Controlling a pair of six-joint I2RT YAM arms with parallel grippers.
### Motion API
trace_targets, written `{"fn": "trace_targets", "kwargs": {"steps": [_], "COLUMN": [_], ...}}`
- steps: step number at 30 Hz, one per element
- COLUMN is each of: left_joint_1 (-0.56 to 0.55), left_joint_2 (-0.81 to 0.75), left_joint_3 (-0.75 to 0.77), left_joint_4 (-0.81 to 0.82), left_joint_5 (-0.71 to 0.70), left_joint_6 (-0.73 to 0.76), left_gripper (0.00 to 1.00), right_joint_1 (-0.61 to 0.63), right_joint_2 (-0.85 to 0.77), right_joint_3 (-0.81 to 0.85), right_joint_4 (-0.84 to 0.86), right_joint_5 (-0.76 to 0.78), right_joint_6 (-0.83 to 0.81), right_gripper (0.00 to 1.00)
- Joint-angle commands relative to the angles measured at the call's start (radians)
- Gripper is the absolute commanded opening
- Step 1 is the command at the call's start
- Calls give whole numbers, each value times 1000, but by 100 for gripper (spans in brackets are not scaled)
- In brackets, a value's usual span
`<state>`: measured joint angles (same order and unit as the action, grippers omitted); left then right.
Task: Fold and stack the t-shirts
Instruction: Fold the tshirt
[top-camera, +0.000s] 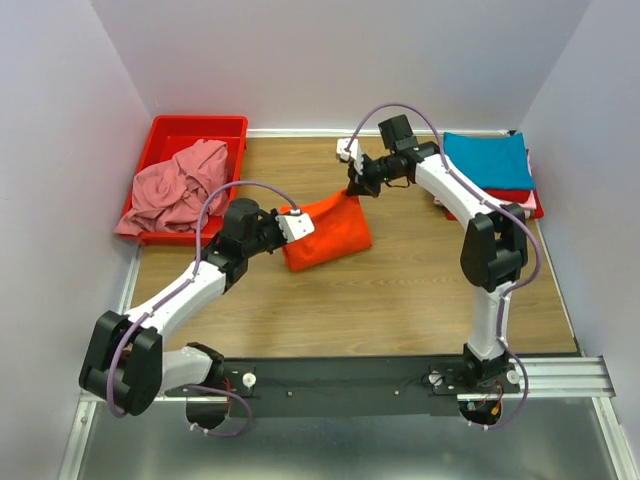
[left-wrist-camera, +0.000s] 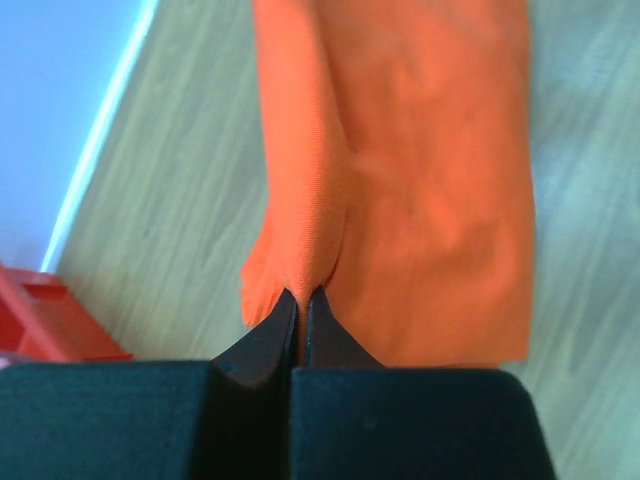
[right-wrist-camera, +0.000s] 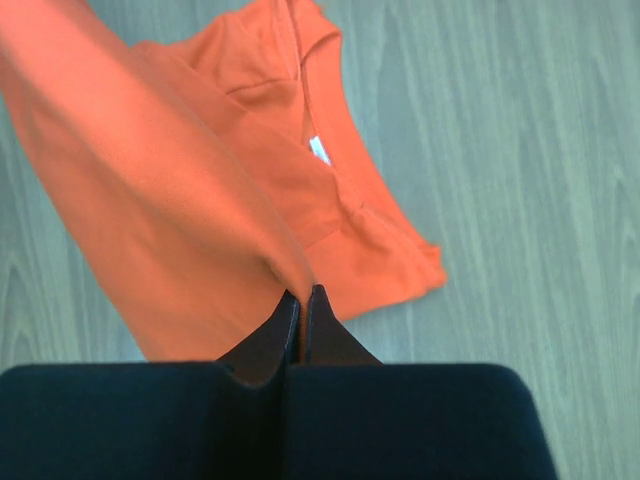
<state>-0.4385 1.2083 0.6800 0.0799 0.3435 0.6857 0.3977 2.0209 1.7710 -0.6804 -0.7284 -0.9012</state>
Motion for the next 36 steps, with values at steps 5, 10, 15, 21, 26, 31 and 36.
{"fn": "trace_targets", "kwargs": {"steps": [5,10,15,21,26,31,36], "left_joint_1": [67,83,106,118,144,164,173], "left_joint_2": [52,92,145,183,211,258,313], "left_joint_3": [15,56,102,116,128,158,187], "left_joint_4": [150,210,193,218,264,310,302], "left_joint_5": [-20,-34,-32,-31,-57,-100,-150], "left_joint_6": [-24,-28,0,-15,-35,-69,-67], "left_gripper": [0,0,0,0,0,0,0], "right_joint_1": [-2,-3,-3,-3,-3,-3,-2], "right_joint_2": [136,173,188,202,243,289,355], "right_joint_3": [182,226,265,291,353,398,455], "right_joint_4": [102,122,127,134,150,166,197], "right_joint_5": [3,17,40,56,66,69,93], "right_joint_6": [166,220,229,240,278,308,355], "right_gripper": [0,0,0,0,0,0,1]}}
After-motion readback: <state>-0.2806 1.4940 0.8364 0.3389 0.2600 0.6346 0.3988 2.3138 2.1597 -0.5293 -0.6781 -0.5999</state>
